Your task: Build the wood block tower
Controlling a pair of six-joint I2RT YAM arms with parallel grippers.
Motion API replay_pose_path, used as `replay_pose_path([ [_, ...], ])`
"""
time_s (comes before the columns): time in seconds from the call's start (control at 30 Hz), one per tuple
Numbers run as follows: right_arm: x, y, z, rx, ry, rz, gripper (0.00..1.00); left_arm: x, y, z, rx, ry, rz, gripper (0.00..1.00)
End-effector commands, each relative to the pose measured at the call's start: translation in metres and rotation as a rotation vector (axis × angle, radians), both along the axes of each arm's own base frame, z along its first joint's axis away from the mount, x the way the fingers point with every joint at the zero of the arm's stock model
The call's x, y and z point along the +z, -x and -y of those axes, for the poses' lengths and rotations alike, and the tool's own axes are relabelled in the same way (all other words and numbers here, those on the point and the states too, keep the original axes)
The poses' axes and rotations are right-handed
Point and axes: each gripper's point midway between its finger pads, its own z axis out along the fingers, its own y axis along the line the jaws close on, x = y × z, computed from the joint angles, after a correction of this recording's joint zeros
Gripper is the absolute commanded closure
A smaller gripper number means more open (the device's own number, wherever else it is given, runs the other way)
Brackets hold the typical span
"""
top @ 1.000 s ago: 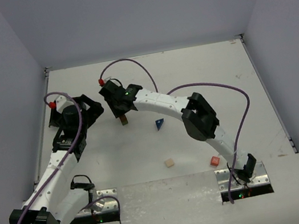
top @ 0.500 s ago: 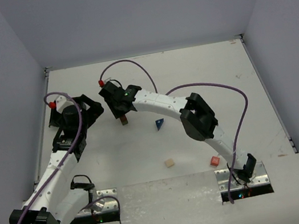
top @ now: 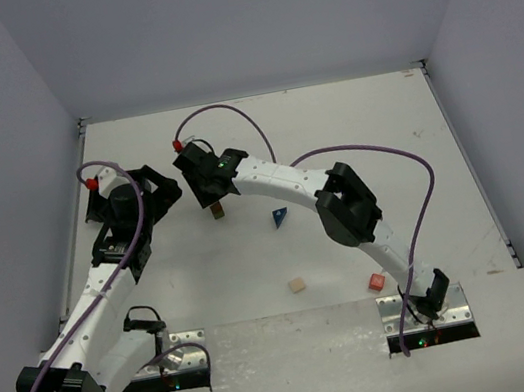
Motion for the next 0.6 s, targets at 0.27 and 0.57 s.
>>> replay_pose_path([
  [0.27, 0.036, -0.004, -0.007, -0.003, -0.065, 0.060, 0.44, 0.013, -0.004, 0.000, 0.000, 0.017, 0.051, 0.00],
  [0.57, 0.051, -0.006, -0.004, -0.001, -0.072, 0.095, 0.01, 0.014, -0.003, 0.001, -0.008, 0.020, 0.054, 0.00],
])
